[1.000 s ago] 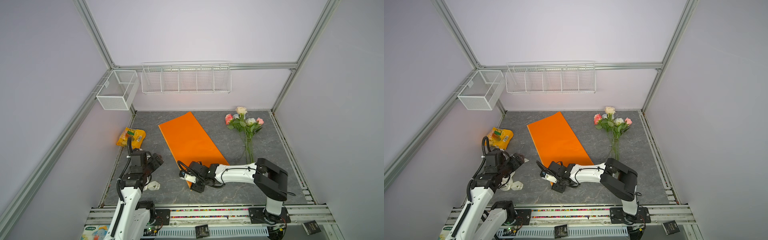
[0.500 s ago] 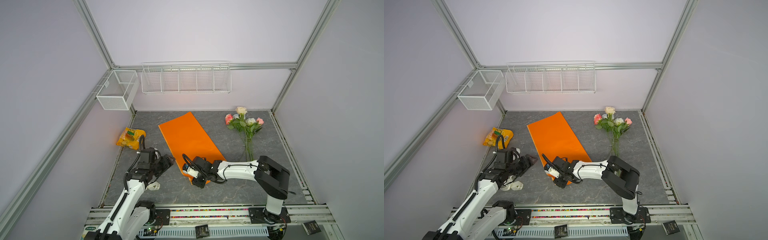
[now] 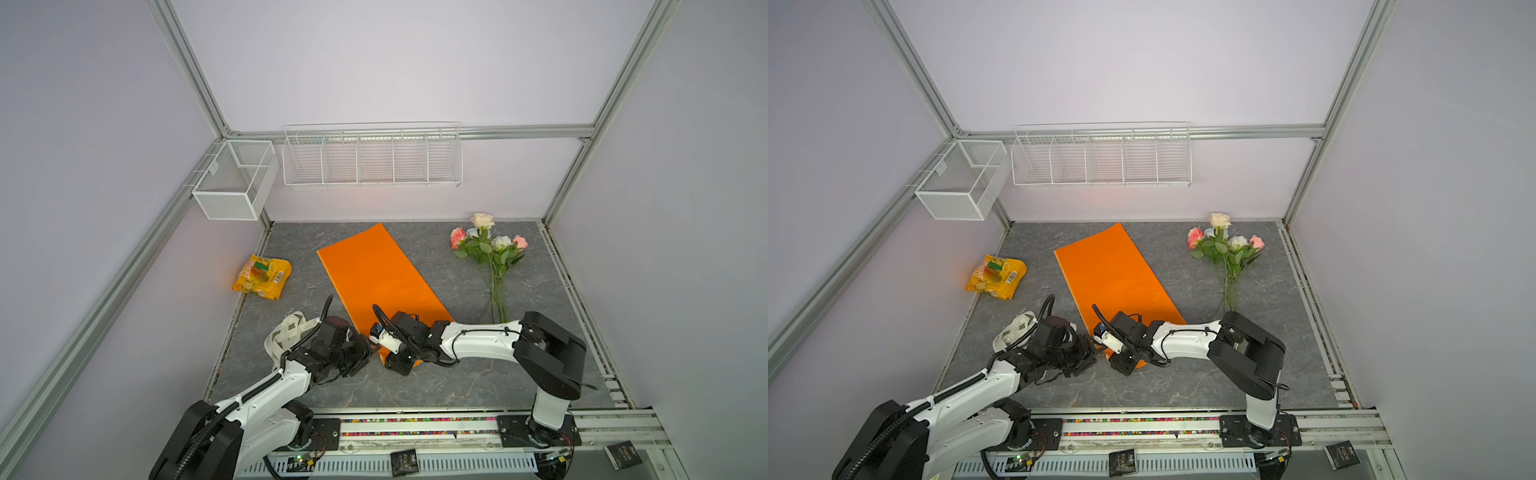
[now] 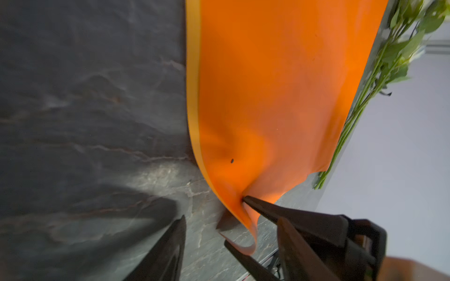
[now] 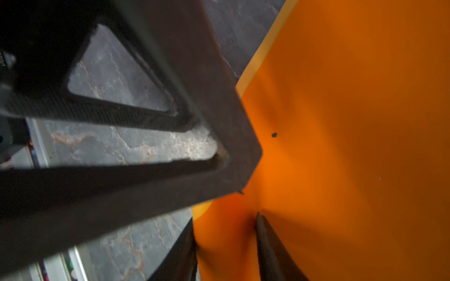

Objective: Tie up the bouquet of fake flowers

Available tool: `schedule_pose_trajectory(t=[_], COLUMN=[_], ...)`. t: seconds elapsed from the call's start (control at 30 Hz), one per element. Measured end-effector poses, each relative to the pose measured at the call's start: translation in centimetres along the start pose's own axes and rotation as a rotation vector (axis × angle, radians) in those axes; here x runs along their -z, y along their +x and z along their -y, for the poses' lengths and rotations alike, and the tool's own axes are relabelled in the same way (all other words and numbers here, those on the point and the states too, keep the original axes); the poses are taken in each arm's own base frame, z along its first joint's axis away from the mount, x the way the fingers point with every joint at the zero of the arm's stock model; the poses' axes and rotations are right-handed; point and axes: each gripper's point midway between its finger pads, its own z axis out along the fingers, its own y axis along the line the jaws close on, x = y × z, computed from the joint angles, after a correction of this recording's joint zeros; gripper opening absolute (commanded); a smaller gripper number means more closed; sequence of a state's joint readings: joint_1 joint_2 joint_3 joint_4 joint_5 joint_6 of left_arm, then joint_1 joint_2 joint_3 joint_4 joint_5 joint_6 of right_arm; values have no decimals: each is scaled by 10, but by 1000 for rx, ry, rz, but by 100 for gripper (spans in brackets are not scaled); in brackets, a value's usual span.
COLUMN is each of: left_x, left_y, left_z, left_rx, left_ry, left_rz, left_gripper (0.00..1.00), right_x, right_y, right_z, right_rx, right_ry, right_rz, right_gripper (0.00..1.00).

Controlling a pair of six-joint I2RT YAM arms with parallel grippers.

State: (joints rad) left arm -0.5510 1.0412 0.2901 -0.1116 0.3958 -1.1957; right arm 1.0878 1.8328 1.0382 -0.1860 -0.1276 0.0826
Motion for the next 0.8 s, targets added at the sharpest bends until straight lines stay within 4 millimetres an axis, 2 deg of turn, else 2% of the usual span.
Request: schedule_pose_trajectory(t=[0.13,0.23,0.3,0.37,0.57,0.8], left_x=[-3,-3,-4,-6,-10,-9], left_y=[-3,-7,-9,-10,-10,-11], left_z=[-6,-2,1,2,1,2], left_rx=[56,70,68,72,75,68], left_ry=[7,24,37,39,35,40], left_rz=[25,44,49,48,41,50], left_gripper=[33,18,13,2,0,0], right_x=[0,-1,-1,0,1,20], right_y=[-1,-3,-4,-4,-5,-11], right_z=[0,0,-1,-1,-1,3], right_rx=[-2,-5,-10,-15,-34,-72], right_ry=[-2,-2,-5,-7,-10,3], right_rz=[8,15,18,20,26,71], right_gripper=[41,42,43,44,45,37])
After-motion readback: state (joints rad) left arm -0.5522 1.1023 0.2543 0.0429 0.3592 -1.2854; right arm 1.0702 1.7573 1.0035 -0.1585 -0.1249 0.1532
